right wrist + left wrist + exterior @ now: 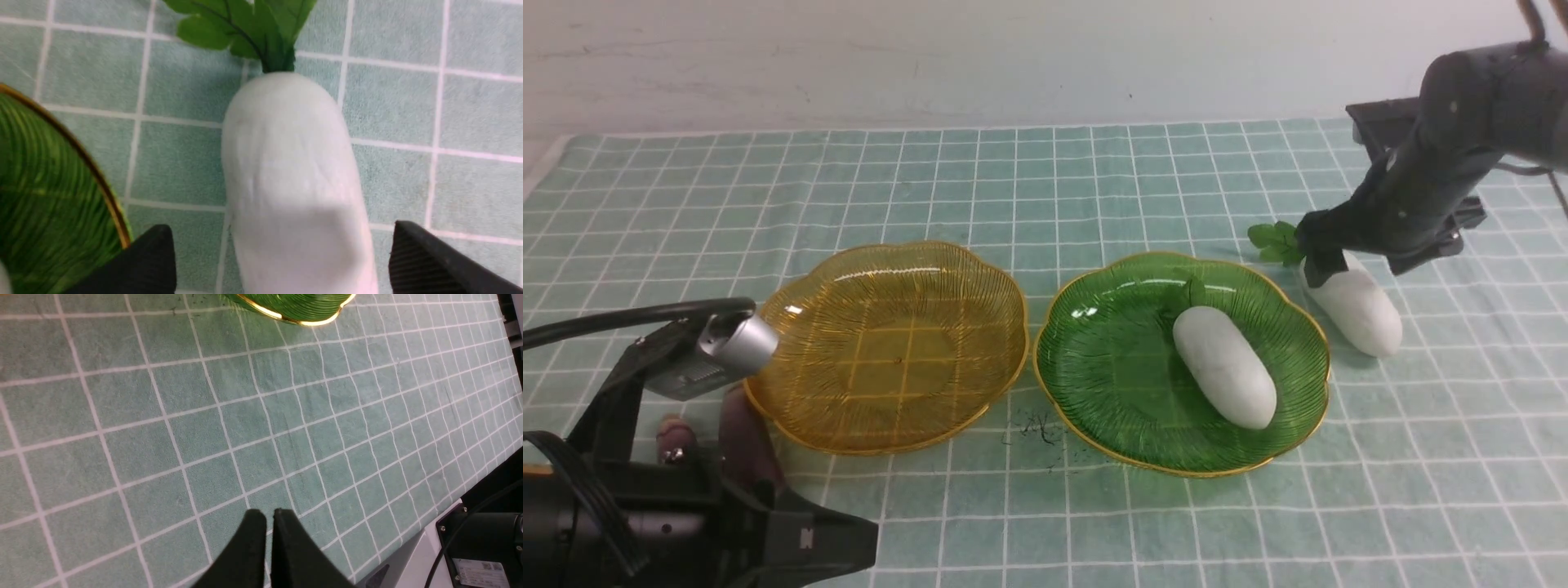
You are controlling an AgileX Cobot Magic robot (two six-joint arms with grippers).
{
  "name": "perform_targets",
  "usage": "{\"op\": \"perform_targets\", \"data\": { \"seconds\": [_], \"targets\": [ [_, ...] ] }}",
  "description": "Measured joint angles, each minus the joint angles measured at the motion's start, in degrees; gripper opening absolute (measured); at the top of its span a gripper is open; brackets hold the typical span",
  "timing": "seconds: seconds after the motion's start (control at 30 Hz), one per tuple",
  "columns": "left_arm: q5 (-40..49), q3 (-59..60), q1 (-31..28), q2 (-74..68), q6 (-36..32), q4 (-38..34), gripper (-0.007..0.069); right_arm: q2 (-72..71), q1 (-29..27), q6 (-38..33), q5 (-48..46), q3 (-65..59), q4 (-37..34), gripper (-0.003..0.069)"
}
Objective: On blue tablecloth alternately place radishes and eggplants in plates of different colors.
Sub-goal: 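Place the white radish on the plate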
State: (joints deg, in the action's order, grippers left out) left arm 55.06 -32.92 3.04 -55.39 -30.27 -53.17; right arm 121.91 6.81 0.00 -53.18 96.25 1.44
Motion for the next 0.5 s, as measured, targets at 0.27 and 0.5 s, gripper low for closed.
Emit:
{"op": "perform_targets", "data": {
  "seconds": [0.27,0.5],
  "targets": [
    [-1.53,0.00,0.00,0.00,0.00,0.81,0.0006,4.01,0.00,0.00,-1.47,0.70,1.23,0.0452],
    [-1.69,0.00,0.00,0.00,0.00,3.73,0.0006,-0.77,-0.06,0.33,-14.64,6.86,1.44,0.0454]
  ]
}}
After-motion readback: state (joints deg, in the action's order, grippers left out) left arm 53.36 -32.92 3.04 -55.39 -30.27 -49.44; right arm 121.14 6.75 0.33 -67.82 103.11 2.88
